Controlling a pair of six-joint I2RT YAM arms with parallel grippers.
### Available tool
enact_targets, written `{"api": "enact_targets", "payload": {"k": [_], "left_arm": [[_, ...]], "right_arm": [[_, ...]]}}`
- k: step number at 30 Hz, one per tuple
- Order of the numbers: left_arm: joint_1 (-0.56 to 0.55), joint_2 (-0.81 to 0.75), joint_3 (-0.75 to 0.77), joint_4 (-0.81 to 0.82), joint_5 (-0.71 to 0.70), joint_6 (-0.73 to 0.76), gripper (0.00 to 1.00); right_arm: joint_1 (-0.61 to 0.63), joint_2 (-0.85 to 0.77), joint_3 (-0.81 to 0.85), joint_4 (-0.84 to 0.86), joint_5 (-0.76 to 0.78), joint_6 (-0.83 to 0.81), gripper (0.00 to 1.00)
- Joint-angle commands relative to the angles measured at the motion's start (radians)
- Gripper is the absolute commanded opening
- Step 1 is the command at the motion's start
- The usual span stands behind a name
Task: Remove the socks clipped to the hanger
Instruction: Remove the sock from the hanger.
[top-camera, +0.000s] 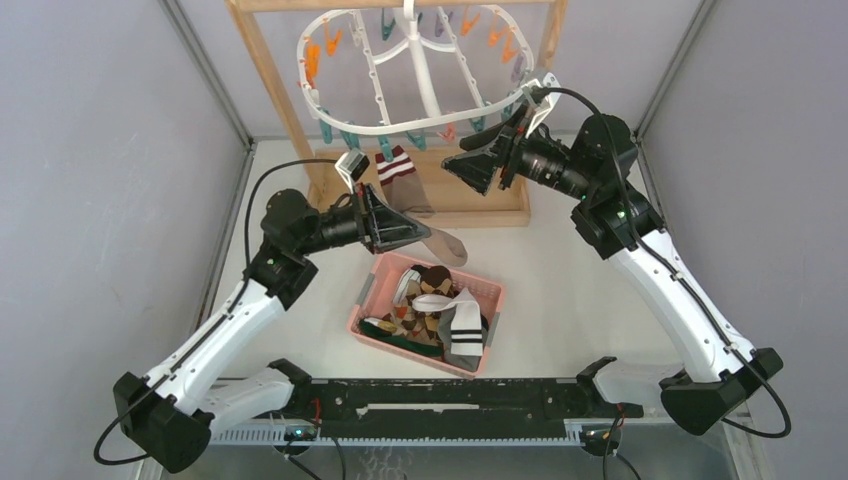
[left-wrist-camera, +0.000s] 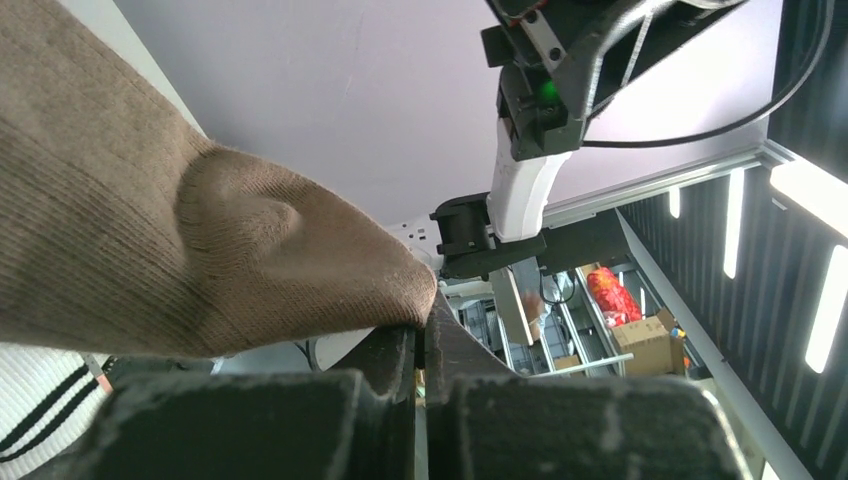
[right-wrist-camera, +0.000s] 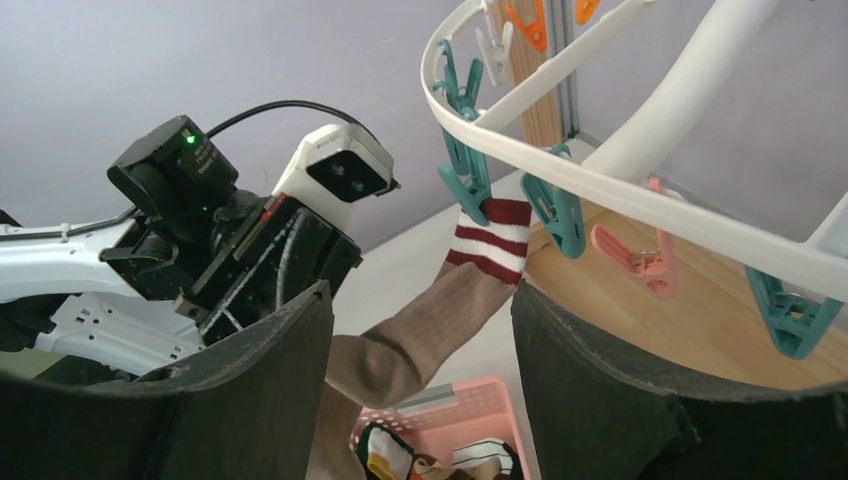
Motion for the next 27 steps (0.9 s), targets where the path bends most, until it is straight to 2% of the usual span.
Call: {"api": "enact_targets", "payload": {"k": [1,11,20,27], "left_arm": [[-0.007,-0.073,0.009,0.005,-0.007,-0.01,0.0],[-0.007,-0.198,-0.072,-0.045,-0.066,-0.02,0.0],[-0.006,-0.239,-0.081,-0.069,-0.044,-0.031,0.0],[-0.003,-0.278,-0.092,-0.11,-0.033,-0.031,0.0]], "right_arm": [[0.018,-0.008,-0.003,0.058,-0.027,-0.011,0.73],[0.078,0.074,0.02,0.148,-0.04,-0.006,0.73],[0.165,0.14,0.034,0.119,0.057,-0.14,0.73],[0.164,0.177,0.019,0.151,0.084,-0.167,0.73]]}}
